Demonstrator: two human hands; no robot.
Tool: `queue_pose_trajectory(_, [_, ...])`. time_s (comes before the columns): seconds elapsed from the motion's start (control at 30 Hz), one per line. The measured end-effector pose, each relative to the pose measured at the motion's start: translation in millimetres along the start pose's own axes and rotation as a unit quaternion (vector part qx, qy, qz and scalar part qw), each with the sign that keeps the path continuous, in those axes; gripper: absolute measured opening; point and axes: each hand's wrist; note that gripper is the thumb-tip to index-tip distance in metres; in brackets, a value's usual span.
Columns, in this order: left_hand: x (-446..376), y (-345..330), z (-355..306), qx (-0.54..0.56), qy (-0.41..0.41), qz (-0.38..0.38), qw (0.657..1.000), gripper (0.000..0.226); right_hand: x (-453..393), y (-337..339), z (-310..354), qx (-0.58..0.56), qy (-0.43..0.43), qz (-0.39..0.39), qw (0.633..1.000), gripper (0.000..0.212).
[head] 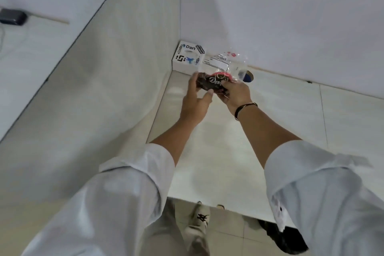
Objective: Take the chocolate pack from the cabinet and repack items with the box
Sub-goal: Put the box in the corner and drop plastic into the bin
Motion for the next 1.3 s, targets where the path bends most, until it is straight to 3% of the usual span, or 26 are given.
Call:
queue_pose_trajectory(0.1, [40.4, 13.4, 5.1, 0.049, 0.082, -0.095, 0.991, 0.095, 46.6, 31.1, -18.9, -0.034, -0.016, 0.041, 0.998, 0.037])
queue_pose_trajectory(0.17, [63.9, 26.1, 6.9, 0.105, 0.178, -0.074, 0.976, 0.099, 85.5, 48.2, -38.0, -0.016, -0.037, 0.097, 0.994, 0.035])
queue_pose_trajectory(0.27, [107.2, 41.9, 13.6, 0.125, 0.211, -0.019, 0.969, 0.062, 147.1, 75.2, -66.0, 0.027, -0.056, 0.131, 0.989, 0.020])
queue_pose_trajectory(0.33, [138.4, 49.4, 17.0, 0.087, 0.204, -0.008, 0.975, 0.037, 184.7, 94.2, -86.8, 0.023, -0.049, 0.095, 0.994, 0.006])
queue_pose_trajectory(0.4, [167.8, 56.7, 24.9, 0.059, 0.210, 0.013, 0.976, 0.023, 219.6, 111.3, -111.0, 0.054, -0.018, 0.056, 0.997, 0.016])
queue_pose_trajectory(0.5, [209.8, 66.1, 44.1, 0.052, 0.232, 0.067, 0.969, 0.021, 269.7, 125.9, -143.9, 0.096, 0.021, -0.009, 0.995, 0.018])
queue_pose_trajectory(0.6, [258.9, 74.6, 62.3, 0.023, 0.233, 0.131, 0.963, 0.026, 326.5, 138.9, -178.3, 0.041, 0.040, -0.071, 0.996, 0.029])
queue_pose_trajectory(0.7, [311.2, 67.7, 75.5, 0.047, 0.263, 0.142, 0.953, 0.028, 384.3, 152.5, -220.6, -0.008, 0.038, -0.129, 0.991, 0.036])
queue_pose_trajectory(0.8, [353.3, 47.7, 92.0, 0.067, 0.312, 0.089, 0.943, 0.018, 431.2, 172.0, -254.7, -0.067, -0.007, -0.219, 0.973, 0.032])
queue_pose_trajectory(0.87, [379.5, 23.5, 103.5, 0.019, 0.309, 0.105, 0.945, 0.016, 454.3, 198.1, -275.6, -0.072, -0.026, -0.258, 0.963, 0.023])
queue_pose_trajectory(0.97, [406.2, -16.8, 118.4, -0.017, 0.313, 0.147, 0.938, 0.019, 471.9, 238.8, -308.7, 0.011, -0.039, -0.270, 0.962, 0.014])
queue_pose_trajectory(1.1, [424.0, -78.7, 149.3, -0.040, 0.321, 0.215, 0.922, 0.011, 470.8, 287.4, -336.5, 0.117, -0.073, -0.269, 0.953, 0.032])
queue_pose_trajectory(1.3, [400.1, -187.4, 241.2, -0.085, 0.328, 0.248, 0.908, 0.012, 389.0, 384.3, -408.5, 0.233, -0.112, -0.287, 0.922, 0.029])
Point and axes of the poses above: each hand's wrist, its own x-axis away from the middle knuckle, its own y-axis out of the back of the hand, z = x × y, and after that the axes turned 8 degrees about x, right-handed
